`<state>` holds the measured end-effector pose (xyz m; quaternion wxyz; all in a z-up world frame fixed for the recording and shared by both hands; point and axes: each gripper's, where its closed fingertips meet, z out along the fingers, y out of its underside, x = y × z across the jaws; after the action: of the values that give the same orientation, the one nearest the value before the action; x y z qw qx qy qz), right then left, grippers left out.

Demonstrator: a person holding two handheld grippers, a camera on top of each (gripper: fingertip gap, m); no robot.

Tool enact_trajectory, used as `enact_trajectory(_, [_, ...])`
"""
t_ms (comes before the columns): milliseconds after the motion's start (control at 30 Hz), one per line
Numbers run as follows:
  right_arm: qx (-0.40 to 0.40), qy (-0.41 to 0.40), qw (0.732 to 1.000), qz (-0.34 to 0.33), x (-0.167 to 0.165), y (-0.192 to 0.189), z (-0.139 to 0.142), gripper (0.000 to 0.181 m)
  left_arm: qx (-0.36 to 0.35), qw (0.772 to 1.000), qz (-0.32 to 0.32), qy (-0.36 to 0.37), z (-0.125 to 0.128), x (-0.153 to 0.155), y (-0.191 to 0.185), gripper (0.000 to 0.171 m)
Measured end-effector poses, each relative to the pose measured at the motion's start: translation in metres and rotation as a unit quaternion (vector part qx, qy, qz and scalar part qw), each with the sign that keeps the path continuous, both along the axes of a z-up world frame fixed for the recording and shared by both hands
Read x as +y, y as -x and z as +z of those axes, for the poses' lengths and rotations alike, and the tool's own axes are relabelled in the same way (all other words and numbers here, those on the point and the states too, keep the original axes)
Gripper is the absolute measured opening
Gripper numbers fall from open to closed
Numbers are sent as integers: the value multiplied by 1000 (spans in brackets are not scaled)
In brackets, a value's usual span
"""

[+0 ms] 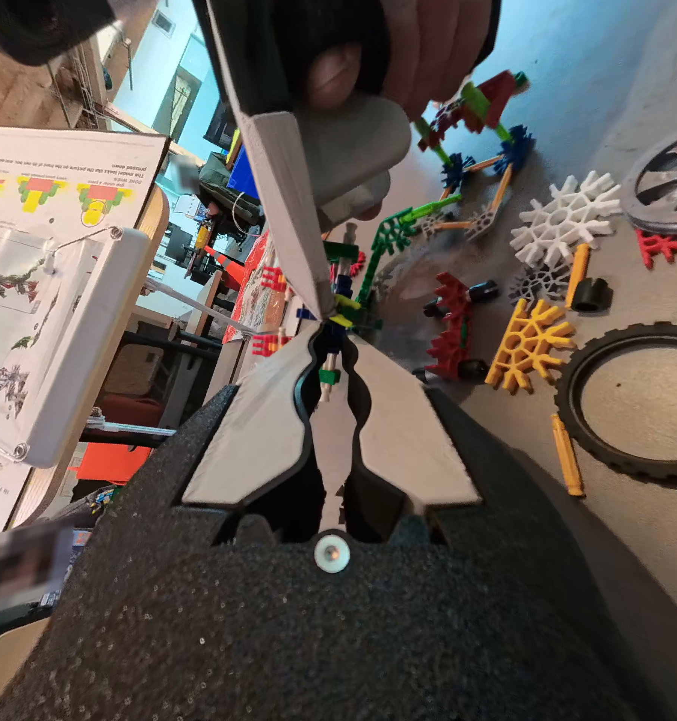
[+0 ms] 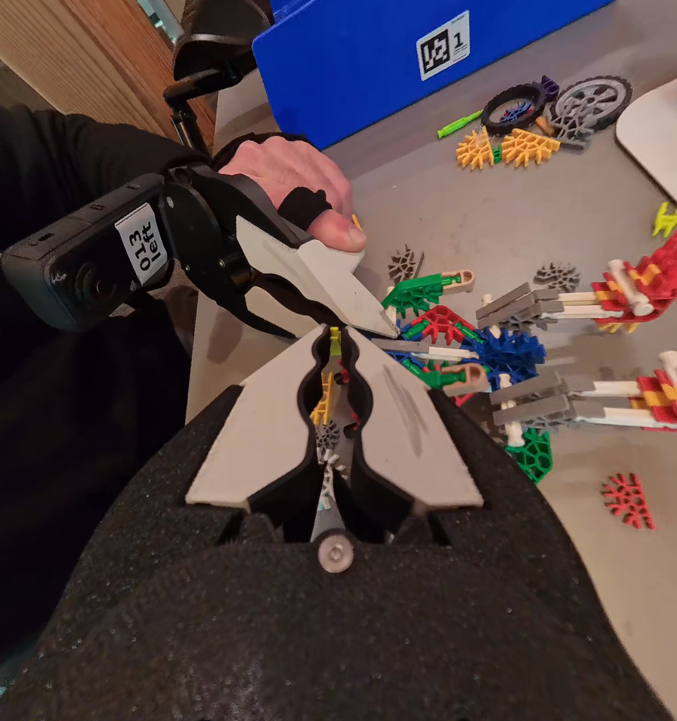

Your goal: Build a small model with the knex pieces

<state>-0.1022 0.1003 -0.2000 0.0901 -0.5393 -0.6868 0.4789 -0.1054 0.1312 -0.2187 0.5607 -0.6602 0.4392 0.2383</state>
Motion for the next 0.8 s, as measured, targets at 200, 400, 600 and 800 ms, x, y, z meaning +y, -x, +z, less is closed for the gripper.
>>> enact_trajectory(200, [41, -46, 998, -20, 16, 0, 27, 3, -29, 999, 16, -8, 9, 6, 10, 3])
enact_trajectory(400, [74, -43, 994, -66, 35, -13, 50, 3, -63, 997, 32, 3, 17, 10, 20, 3])
enact_trajectory(600, [117, -110, 980, -118, 65, -50, 79, 4, -153, 985, 49, 69, 36, 20, 34, 3])
enact_trajectory(800, [107, -75, 979, -153, 84, -66, 68, 4, -249, 950, 68, 177, 60, 45, 50, 3])
